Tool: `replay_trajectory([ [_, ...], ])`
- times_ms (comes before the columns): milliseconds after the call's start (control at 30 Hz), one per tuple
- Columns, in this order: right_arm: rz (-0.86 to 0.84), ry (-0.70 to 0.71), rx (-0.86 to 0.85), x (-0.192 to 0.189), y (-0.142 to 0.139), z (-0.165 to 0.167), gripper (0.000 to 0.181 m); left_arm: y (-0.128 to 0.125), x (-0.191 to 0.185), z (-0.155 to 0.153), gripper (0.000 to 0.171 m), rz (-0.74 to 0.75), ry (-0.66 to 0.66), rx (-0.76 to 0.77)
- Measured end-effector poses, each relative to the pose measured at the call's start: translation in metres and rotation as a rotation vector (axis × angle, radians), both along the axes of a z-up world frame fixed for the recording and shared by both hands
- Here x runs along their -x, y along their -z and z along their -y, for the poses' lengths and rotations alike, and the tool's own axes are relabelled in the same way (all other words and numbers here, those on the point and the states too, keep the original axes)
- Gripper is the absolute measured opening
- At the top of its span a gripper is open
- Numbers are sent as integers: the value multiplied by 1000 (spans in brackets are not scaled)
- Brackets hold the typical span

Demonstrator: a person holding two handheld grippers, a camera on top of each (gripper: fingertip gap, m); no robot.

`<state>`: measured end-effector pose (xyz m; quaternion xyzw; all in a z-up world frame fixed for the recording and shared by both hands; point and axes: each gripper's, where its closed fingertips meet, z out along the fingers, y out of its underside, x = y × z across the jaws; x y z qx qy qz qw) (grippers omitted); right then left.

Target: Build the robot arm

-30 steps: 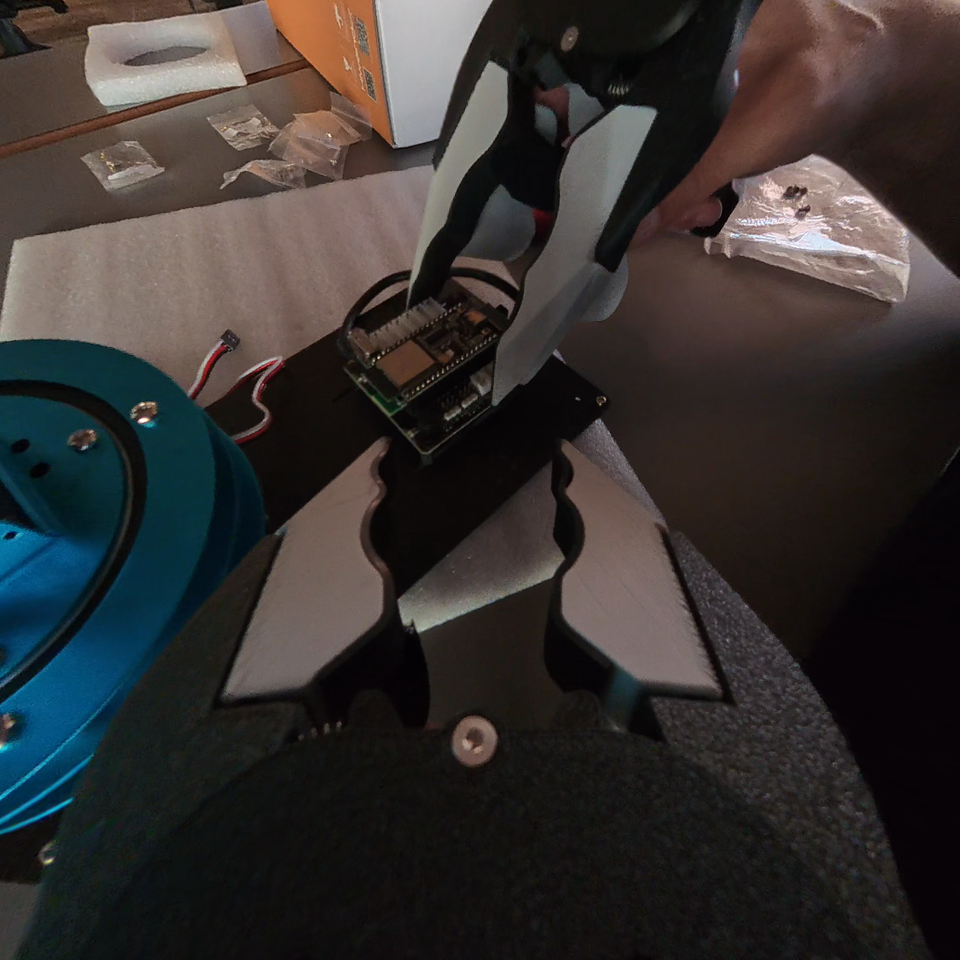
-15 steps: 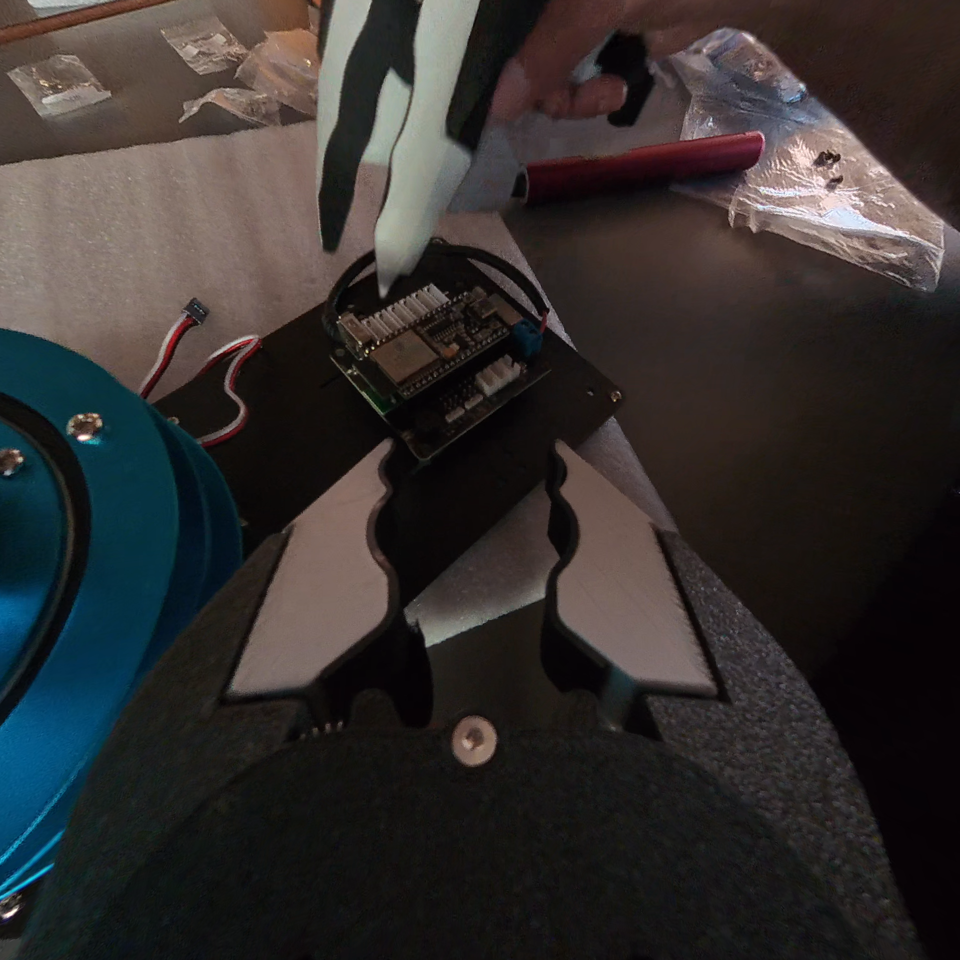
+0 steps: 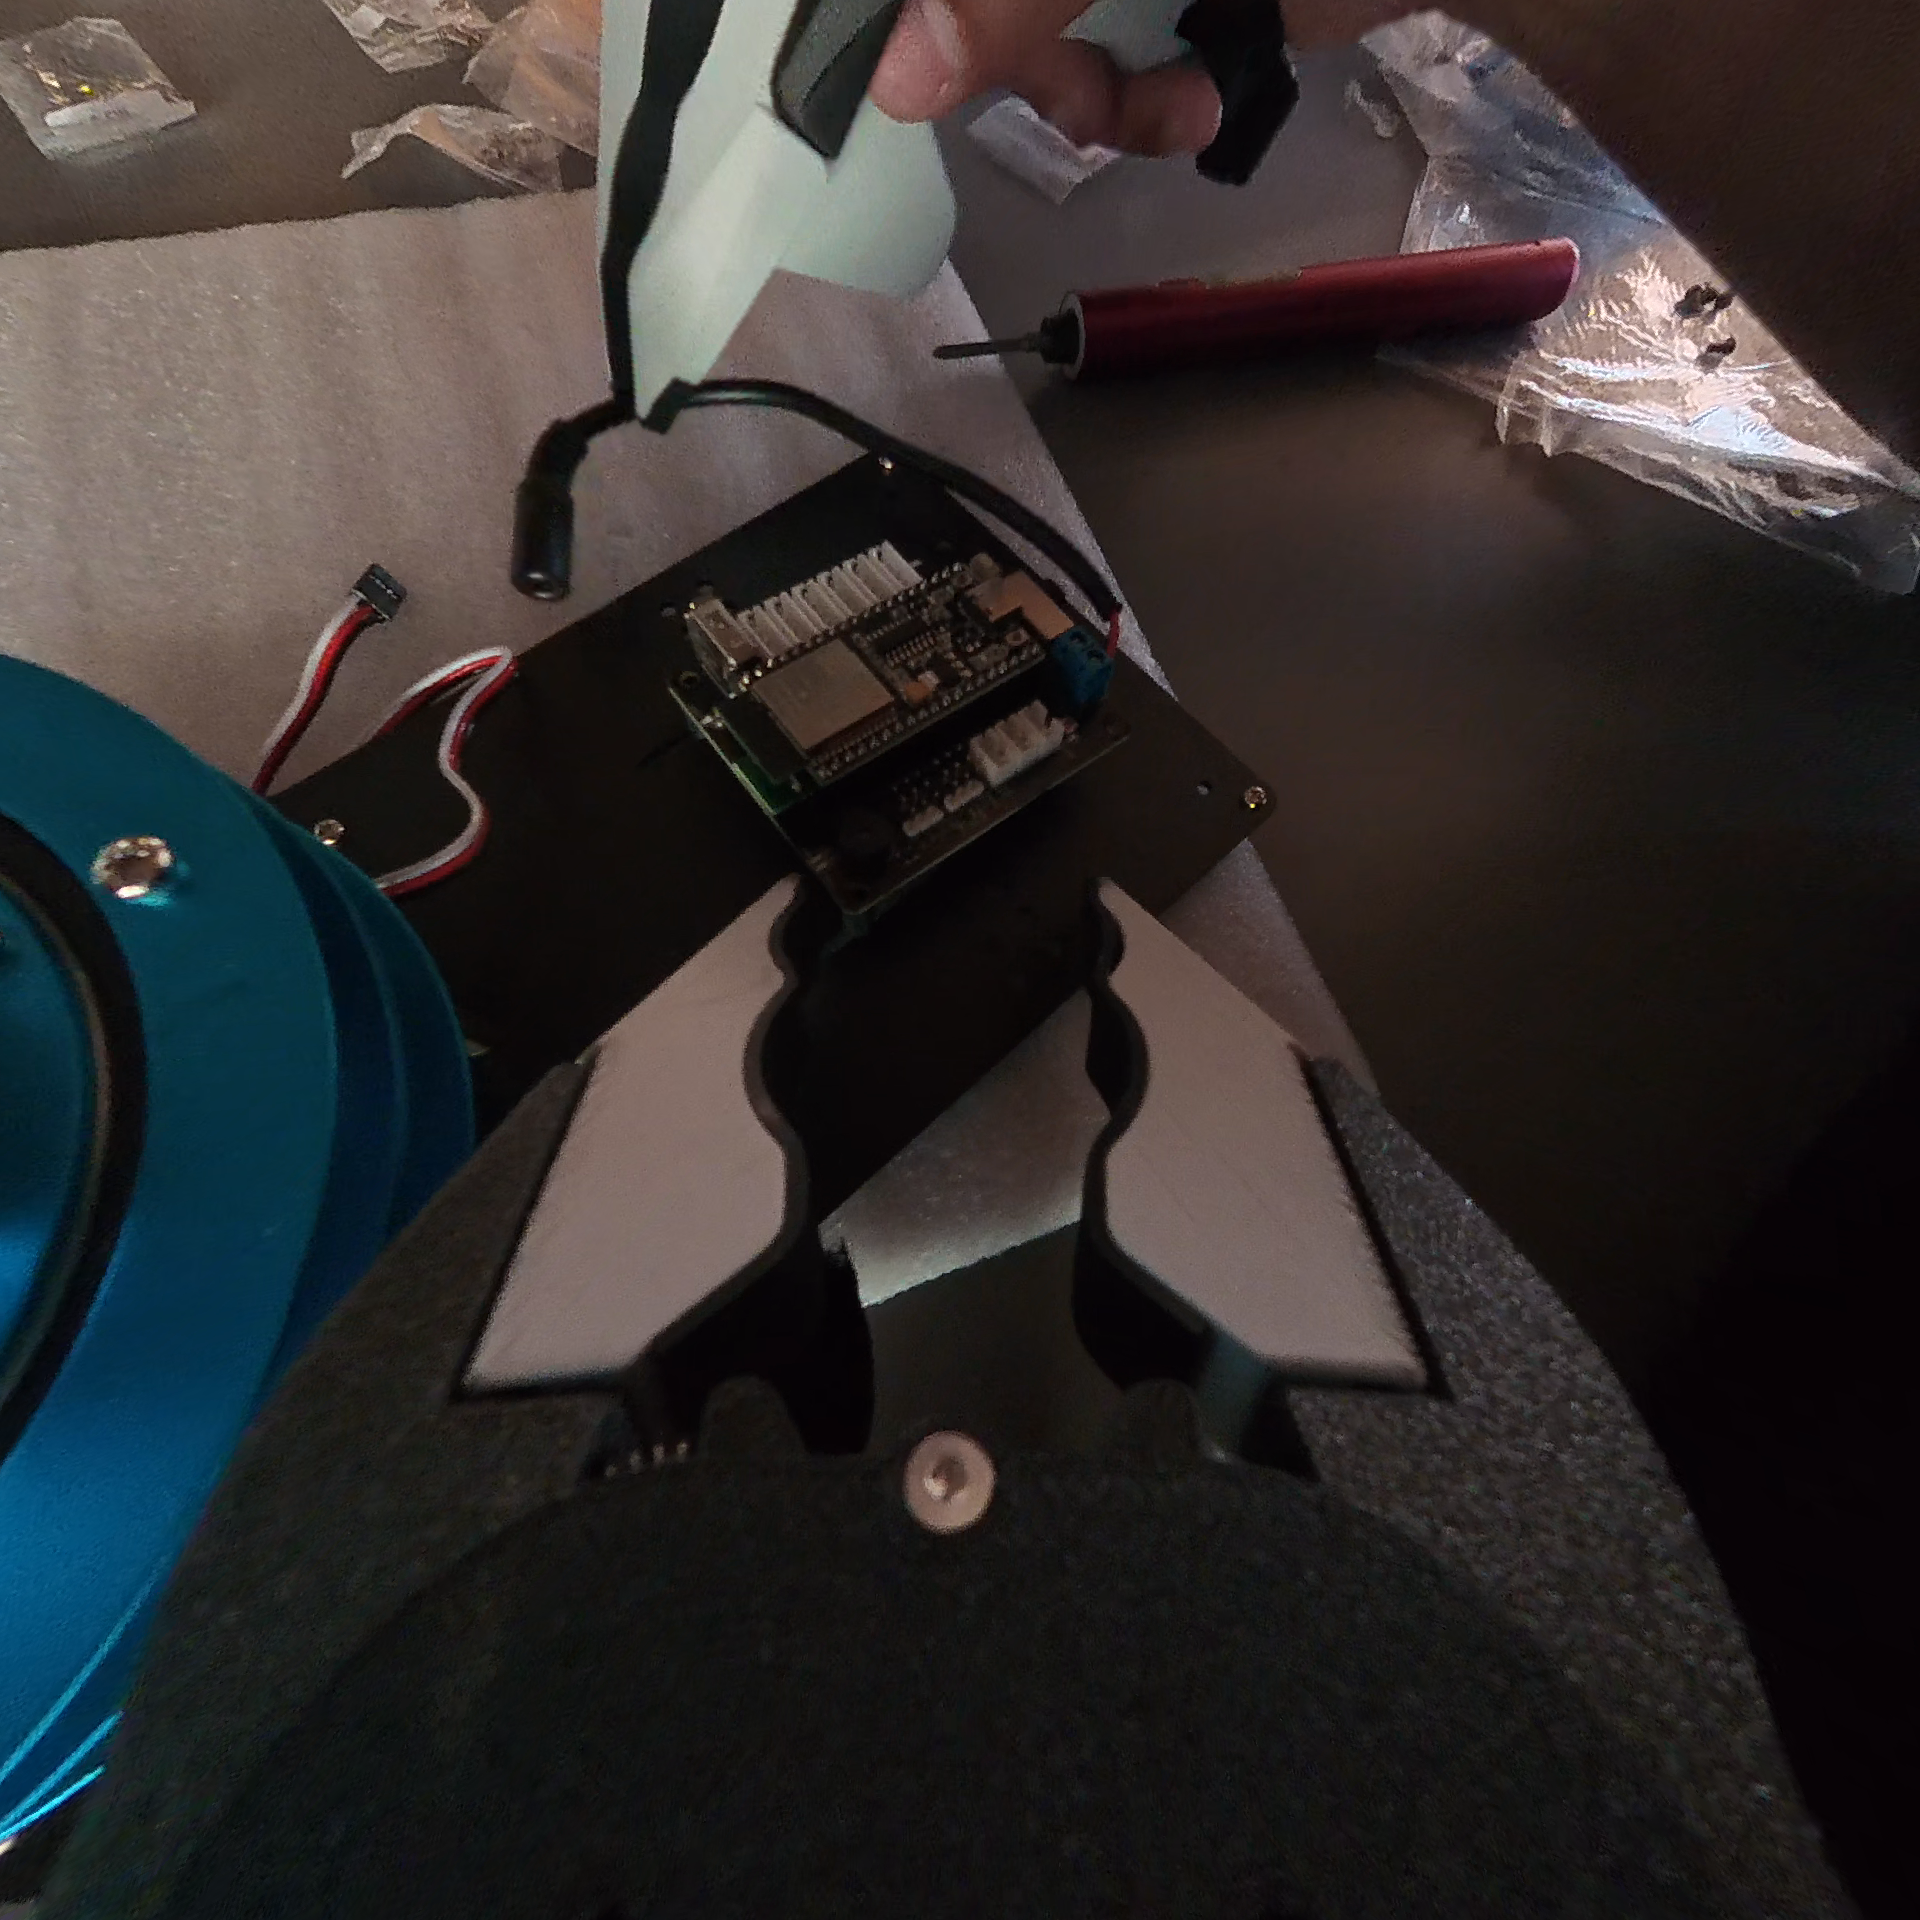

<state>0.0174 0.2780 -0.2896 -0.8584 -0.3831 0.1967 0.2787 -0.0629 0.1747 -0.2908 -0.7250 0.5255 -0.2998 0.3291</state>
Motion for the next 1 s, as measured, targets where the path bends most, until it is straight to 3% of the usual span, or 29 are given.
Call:
replay_trajectory([
  [67,-3,51,20,-5,4,-1,7,0,1,-1,51,-2,-2,-3],
  [133,63,138,62,-19,16,0,30,0,1,-3,52,-4,-8,-8],
  [167,38,162,75,-19,13,2,33,-1,1,-4,52,-1,-10,-7],
  [300,-84,293,-133,-37,-31,11,39,-2,0,-4,54,16,0,0],
  [400,-258,183,-198,-19,-57,59,47,-2,1,-4,55,17,5,-8],
  [433,-308,139,-143,-7,-54,80,59,-2,2,-4,55,13,8,-11],
  [533,-305,139,16,11,-21,117,65,-1,3,-4,56,8,8,-23],
  [700,-436,181,89,28,-9,120,53,-5,0,-1,54,21,28,-63],
  [833,-370,185,42,29,-5,109,39,-6,1,-4,51,15,10,-114],
  [1000,-403,177,-1,34,-15,105,39,-8,3,-6,40,33,-10,-88],
])
